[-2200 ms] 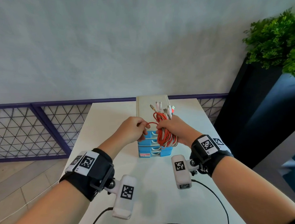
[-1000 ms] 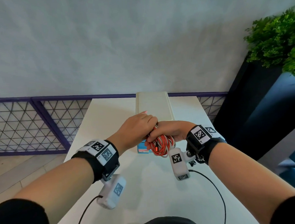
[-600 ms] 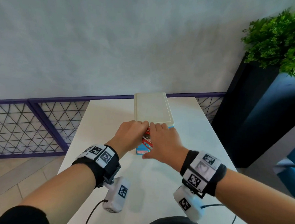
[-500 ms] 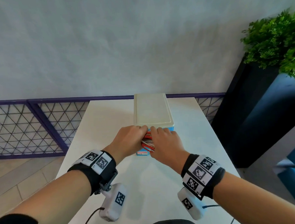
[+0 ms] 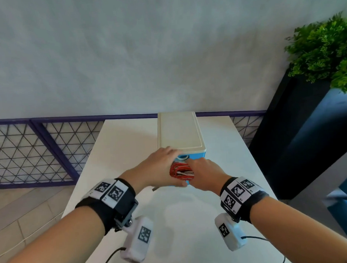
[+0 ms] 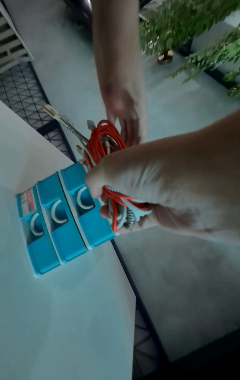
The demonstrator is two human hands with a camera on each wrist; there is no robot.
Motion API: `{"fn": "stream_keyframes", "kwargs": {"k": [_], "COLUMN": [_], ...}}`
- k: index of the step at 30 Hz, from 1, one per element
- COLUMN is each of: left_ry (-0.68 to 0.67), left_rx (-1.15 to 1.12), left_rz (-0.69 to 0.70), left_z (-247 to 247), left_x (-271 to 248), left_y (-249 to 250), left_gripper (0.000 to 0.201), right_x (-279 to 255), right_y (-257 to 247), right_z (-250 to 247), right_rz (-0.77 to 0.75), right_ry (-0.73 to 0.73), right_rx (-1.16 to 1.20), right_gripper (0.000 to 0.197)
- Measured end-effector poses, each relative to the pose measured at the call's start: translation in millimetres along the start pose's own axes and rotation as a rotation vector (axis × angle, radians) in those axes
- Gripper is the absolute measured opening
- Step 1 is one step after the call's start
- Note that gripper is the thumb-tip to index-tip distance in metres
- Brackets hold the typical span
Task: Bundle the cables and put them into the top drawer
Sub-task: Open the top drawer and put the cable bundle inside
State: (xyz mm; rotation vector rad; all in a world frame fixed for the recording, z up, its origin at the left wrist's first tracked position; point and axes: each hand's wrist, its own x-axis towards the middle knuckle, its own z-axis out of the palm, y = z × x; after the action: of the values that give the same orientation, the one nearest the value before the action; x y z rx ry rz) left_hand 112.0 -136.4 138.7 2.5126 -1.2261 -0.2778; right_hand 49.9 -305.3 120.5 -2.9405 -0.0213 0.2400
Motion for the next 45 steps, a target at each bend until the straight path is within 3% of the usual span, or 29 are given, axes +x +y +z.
{"fn": "stream_keyframes", "kwargs": {"k": [3,5,8,14,20,24,29,31,34,36,40,45], "left_ry": [0.110,0.085,0.004,0.027,0.016,0.065,0.016,-0.004,-0.200,-0.280,-0.246,-0.242], "left_rx": [-0.081,-0.067,-0.060,0.022,0.030,-0.015,0.077,-0.011,0.073,0.112,0.039,-0.111], "left_rz": [-0.036,-0.085,-0.140,-0.122,-0.076,-0.055,-0.048,-0.070,-0.138,-0.106,-0.119,-0.120], "left_z": [-17,-21,-20,-18,-25,-25,-18,-18,-17,-15,-14,-18], "left_x": [10,15,18,26,31,34,35,33,29,26,22,16], "left_y": [-9,-17,-21,-28,-35,-36,-41,-42,-35,-26,-25,-32], "left_gripper": [0.055,0.043,0.037,0.026,0.028,0.020,0.044,0.063,0.104,0.118,0.113,0.114], "right_x": [5,9,16,20,18,4,-10,-11,-6,-5,-11,-9], "right_y": [4,2,-1,-5,-7,-5,4,10,16,15,5,-17], "right_z": [-2,-3,-1,2,-16,-42,-90,-106,-111,-106,-92,-72], "right_rz": [-0.009,-0.018,-0.029,-0.040,-0.031,-0.112,-0.092,-0.055,0.038,0.114,0.213,0.257], "right_ry": [-0.036,-0.044,-0.035,0.021,-0.087,-0.282,-0.333,-0.279,-0.118,-0.121,-0.315,-0.360], "right_rx": [-0.018,-0.020,-0.011,0.011,0.126,0.062,0.055,0.101,0.092,0.023,-0.133,-0.282], "right_gripper": [0.046,0.045,0.041,0.043,0.042,0.030,0.020,0.018,0.017,0.021,0.022,0.021]}}
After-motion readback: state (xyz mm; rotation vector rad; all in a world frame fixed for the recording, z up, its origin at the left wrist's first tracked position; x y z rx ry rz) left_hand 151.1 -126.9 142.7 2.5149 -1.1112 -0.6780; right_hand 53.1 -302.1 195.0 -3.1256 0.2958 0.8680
